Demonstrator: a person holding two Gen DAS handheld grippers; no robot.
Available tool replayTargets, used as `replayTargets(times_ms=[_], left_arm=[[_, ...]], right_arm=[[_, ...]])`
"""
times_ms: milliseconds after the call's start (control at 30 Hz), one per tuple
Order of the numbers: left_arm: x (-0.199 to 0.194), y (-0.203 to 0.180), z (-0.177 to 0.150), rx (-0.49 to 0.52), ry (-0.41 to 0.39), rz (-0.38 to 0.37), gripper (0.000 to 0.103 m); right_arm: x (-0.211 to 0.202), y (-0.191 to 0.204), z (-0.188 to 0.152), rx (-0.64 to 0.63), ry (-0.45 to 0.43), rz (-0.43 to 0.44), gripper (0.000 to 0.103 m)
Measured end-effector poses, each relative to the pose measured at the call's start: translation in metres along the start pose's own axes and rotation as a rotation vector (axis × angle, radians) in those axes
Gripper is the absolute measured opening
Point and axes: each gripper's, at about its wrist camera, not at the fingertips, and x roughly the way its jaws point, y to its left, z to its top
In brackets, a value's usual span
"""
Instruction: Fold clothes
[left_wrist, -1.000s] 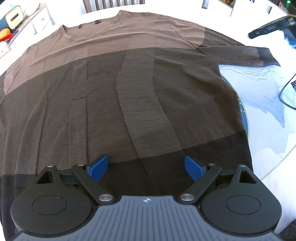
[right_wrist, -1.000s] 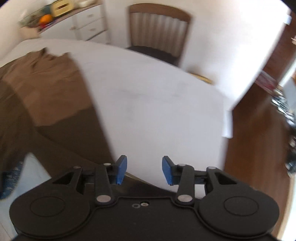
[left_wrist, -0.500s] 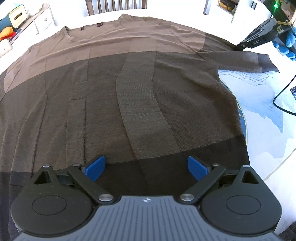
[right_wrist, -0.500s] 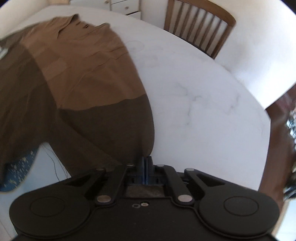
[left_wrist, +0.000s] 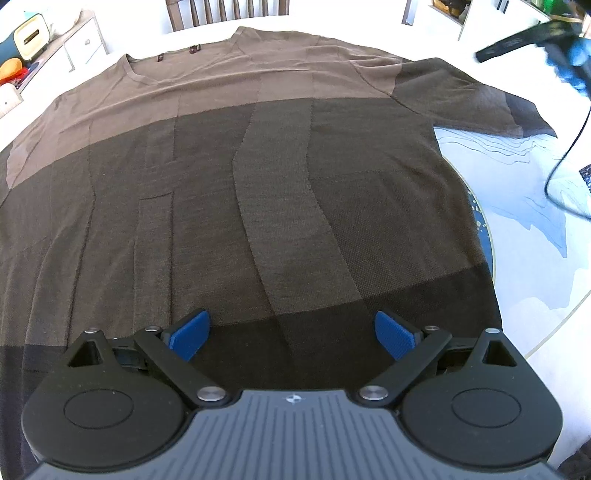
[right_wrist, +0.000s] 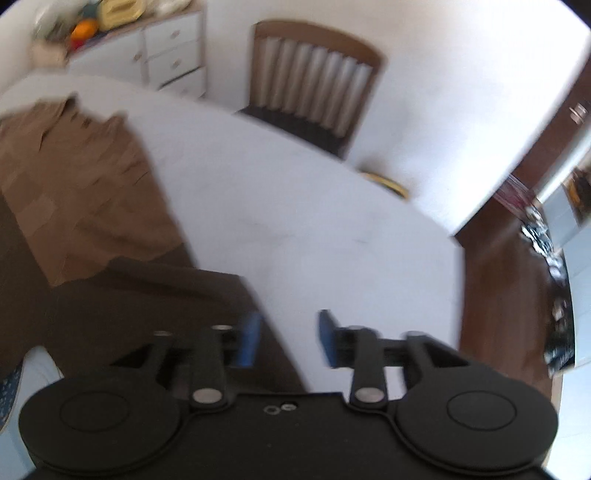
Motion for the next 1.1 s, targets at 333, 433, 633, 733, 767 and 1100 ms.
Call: replayTargets(times_ms=[333,433,633,733,767,1100], left_arm=[[0.002,-0.001,0.001,0.026,0.013,-0.007,0.101],[0.002,-0.003,0.002,0.037,0.020,-0.002,0.101],[0.002,-0.003,0.002,0.045,0.021,-0.002,0.102],[0.002,-0.003,0.003,0.047,0.018,-0.003,0.102],[0.002,-0.004,0.003,0.046,0.017,-0.002,0.102],[0.002,-0.004,0.005,0.049,0.017,-0.004,0.102]], right_arm=[[-0.036,-0.076,-0.092,0.242,0.135,-0.009,0.103],[-0.037,-0.056,-0.108,0.167,0.137,0.030,0.103],[-0.026,-0.053,-0.113,0.180,0.161,0.054,0.103],[-0.023,-0.052,-0.119,0.199,0.181,0.040,0.103],[-0.024,-0.052,-0.120,0.205,0.183,0.029,0.103],[-0.055,-0.038,-0.150,0.220,0.172,-0.018,0.032]])
